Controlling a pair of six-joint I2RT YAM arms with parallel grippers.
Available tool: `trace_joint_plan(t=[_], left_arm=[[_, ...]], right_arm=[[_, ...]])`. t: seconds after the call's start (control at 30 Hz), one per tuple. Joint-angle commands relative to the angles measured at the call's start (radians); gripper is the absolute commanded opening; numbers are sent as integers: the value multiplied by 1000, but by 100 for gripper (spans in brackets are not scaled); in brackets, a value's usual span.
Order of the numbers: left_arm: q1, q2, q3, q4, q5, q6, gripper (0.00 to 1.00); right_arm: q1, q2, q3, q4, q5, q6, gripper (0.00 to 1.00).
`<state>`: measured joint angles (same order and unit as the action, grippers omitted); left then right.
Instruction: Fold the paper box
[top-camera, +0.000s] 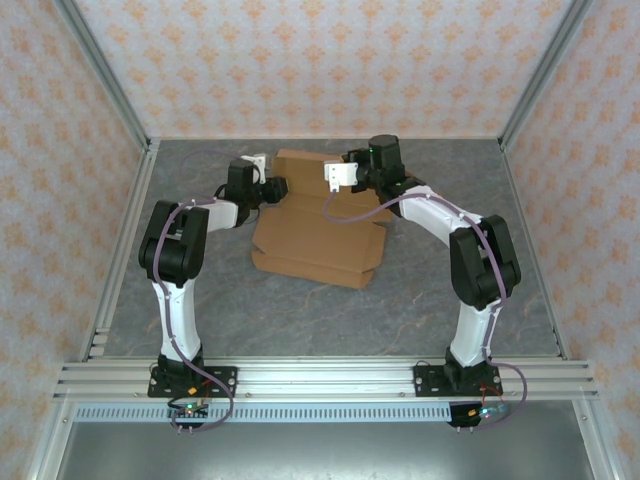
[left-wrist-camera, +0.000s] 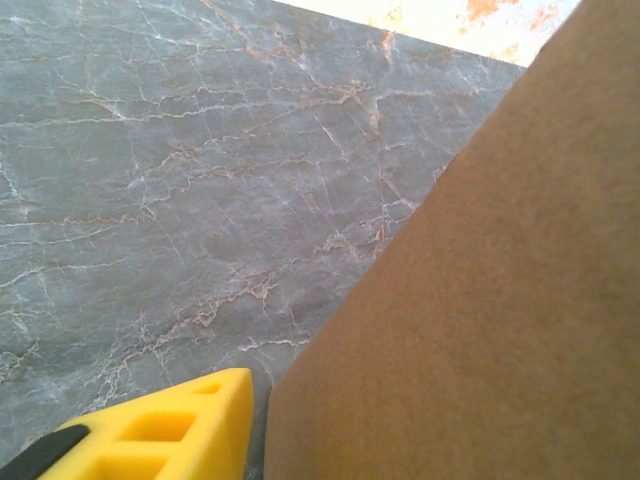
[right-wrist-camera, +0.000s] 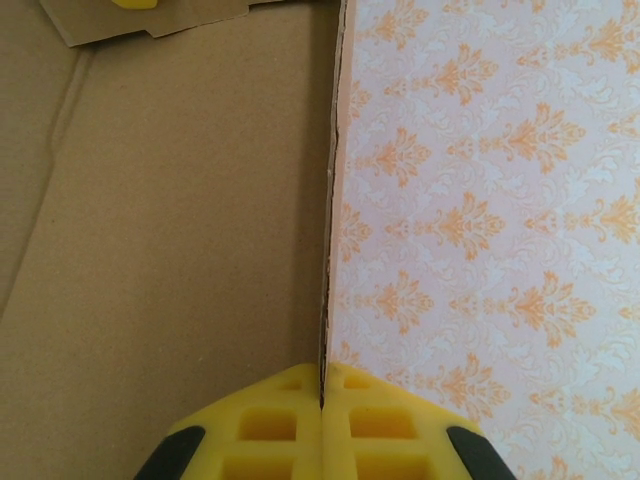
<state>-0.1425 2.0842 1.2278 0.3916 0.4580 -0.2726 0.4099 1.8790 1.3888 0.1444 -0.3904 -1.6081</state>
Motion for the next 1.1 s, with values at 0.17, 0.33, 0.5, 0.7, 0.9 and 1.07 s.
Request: trace_joint_plan(t=[0.17, 0.33, 0.5, 0.7, 0.9, 1.07], left_arm=[[-9, 9, 26, 52, -94, -25, 33], [-24, -1, 35, 8, -155, -20, 28], [-43, -17, 31, -28, -262, -32, 24], [-79, -35, 32, -70, -421, -48, 24], [-105, -42, 18, -40, -523, -136, 25], [-128, -30, 56, -60, -577, -174, 25]], right_arm=[[3, 5, 32, -31, -27, 0, 0], [4, 5, 33, -30, -30, 2, 0], [7, 5, 32, -28, -28, -1, 0], [8, 3, 32, -30, -30, 0, 0], [17, -6, 20, -32, -27, 5, 0], [23, -10, 3, -18, -24, 13, 0]])
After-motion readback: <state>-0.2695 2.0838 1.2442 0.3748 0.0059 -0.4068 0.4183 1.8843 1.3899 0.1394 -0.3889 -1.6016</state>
